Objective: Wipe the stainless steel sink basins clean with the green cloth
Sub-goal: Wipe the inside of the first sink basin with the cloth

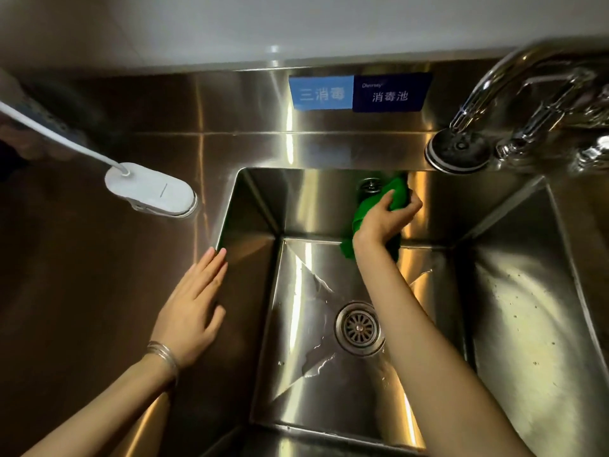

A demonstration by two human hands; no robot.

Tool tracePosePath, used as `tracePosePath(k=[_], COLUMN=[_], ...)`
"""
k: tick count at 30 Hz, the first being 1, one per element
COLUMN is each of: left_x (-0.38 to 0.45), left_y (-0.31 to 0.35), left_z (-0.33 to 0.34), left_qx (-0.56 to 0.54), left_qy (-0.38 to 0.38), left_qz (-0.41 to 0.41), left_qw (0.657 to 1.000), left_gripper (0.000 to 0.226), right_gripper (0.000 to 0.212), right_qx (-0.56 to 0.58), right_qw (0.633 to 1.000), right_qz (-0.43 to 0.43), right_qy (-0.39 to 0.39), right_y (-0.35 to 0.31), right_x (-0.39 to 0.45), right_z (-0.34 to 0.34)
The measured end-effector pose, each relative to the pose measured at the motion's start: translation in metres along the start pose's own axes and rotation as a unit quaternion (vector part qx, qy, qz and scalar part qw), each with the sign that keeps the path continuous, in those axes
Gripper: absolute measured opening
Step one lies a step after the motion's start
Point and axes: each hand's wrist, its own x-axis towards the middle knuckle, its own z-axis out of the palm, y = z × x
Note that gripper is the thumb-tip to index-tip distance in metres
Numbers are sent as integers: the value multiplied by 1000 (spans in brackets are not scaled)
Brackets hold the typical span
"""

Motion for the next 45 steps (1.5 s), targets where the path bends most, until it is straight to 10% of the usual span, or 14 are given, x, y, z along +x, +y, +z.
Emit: tracePosePath(k=[8,13,16,25,31,34,39,45], left_x=[1,-1,12,42,70,85,150,224], left_y=[-3,8,57,263,304,305,340,369], left_z=[2,5,5,47,66,78,89,65], left_qx=[-17,46,-97,-691,-733,-700,-586,-596], left_qy=[12,31,82,8,36,38,7,60], left_qz=[-9,-26,-91,-142,-288,-332,-279,-239], left_qw=[1000,998,988,709,615,631,761,764], left_gripper=[62,57,67,51,23,13,27,30], right_gripper=[28,30,32,29,24,26,25,22], right_qx=[-99,-250,-263,-191,-475,-434,-459,-449], right_qw=[941,877,874,874,700,763,757,769], right_qz=[28,-69,-49,159,-180,-179,-144,-129], right_qy=[-321,-404,-406,-418,-502,-446,-441,-436], right_y=[-4,-37,-58,-116,-183,-220,-237,-242], right_x=[-32,-42,-51,-33,54,89,127,156], right_z=[-24,-107,-133,-193,-232,-248,-255,-263])
